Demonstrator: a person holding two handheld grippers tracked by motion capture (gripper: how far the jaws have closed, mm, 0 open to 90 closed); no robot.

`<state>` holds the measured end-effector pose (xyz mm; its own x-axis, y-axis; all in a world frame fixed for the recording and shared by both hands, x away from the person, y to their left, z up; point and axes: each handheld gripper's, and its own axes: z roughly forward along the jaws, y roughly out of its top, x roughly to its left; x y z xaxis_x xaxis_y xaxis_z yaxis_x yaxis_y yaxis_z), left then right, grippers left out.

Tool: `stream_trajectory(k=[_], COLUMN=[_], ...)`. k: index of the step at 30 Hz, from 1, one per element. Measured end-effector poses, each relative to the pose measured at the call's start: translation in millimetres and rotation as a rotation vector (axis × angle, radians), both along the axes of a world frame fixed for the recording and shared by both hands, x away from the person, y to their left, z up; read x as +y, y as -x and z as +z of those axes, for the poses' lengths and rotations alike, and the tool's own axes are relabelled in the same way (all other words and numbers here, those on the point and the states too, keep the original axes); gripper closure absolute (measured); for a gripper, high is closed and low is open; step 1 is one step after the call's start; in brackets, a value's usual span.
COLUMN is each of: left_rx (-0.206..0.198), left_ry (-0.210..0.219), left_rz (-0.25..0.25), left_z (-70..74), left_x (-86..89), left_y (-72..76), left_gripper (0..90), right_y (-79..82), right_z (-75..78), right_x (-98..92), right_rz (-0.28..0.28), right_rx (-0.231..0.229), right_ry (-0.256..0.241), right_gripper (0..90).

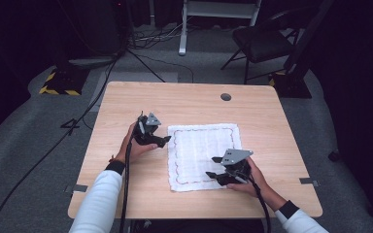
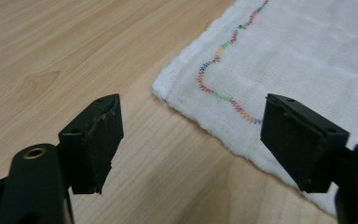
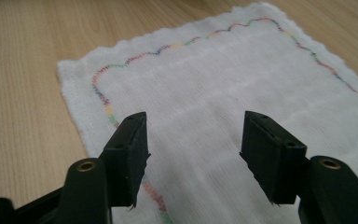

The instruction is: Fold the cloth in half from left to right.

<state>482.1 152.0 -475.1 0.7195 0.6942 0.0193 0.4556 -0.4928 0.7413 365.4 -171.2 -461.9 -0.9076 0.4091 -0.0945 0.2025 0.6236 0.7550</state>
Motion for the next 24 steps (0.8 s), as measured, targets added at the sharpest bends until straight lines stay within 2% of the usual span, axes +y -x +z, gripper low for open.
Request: stream_trajectory(k=[1, 3, 5, 6, 7, 10, 12, 14, 17, 18, 22, 24], left_rx=[-0.005, 0.011, 0.004, 0.006, 0.007, 0.018, 0.014, 0.02, 0.041, 0.064, 0.065, 0.066], left_ry=[0.001, 0.0, 0.001, 0.0, -0.005, 0.014, 0.004, 0.023, -0.002, -0.005, -0.018, -0.017], left_rz=[0.013, 0.023, 0.056, 0.057, 0.063, 0.093, 0.114, 0.133, 0.101, 0.083, 0.078, 0.075], left_z=[-0.9, -2.9, -4.7, -5.5, -6.5, -11.1, -14.8, -19.2, -22.1, -23.7, -26.2, -26.3], left_x=[-1.3, -5.0, -8.6, -10.1, -11.7, -14.2, -15.7, -17.0, -20.1, -20.9, -22.6, -22.0], left_y=[-3.5, -11.6, -17.5, -20.7, -23.5, -31.6, -35.4, -38.0, -38.1, -38.0, -38.7, -39.2], left_gripper=[20.9, 20.4, 19.2, 18.5, 18.5, 18.8, 20.1, 20.5, 20.7, 19.6, 19.6, 19.6], right_y=[0.0, 0.1, 0.6, 2.3, 2.3, 6.7, 12.1, 14.3, 21.6, 25.9, 30.1, 31.3], right_z=[-0.9, -2.5, -3.3, -3.3, -3.3, -4.1, -6.3, -7.3, -9.8, -12.0, -18.3, -22.8], right_x=[5.0, 14.6, 24.2, 34.6, 34.6, 51.0, 67.8, 73.3, 87.0, 94.5, 104.2, 108.8], right_rz=[0.01, 0.028, 0.049, 0.074, 0.074, 0.119, 0.163, 0.174, 0.213, 0.239, 0.256, 0.246], right_rx=[0.003, 0.001, 0.004, -0.002, -0.002, -0.004, -0.001, -0.002, 0.001, 0.004, 0.013, 0.011], right_ry=[0.005, 0.011, 0.01, 0.01, 0.01, 0.012, 0.02, 0.024, 0.031, 0.03, 0.051, 0.066], right_gripper=[41.6, 42.2, 42.8, 43.6, 43.6, 43.8, 44.0, 44.0, 43.9, 43.8, 43.6, 44.7])
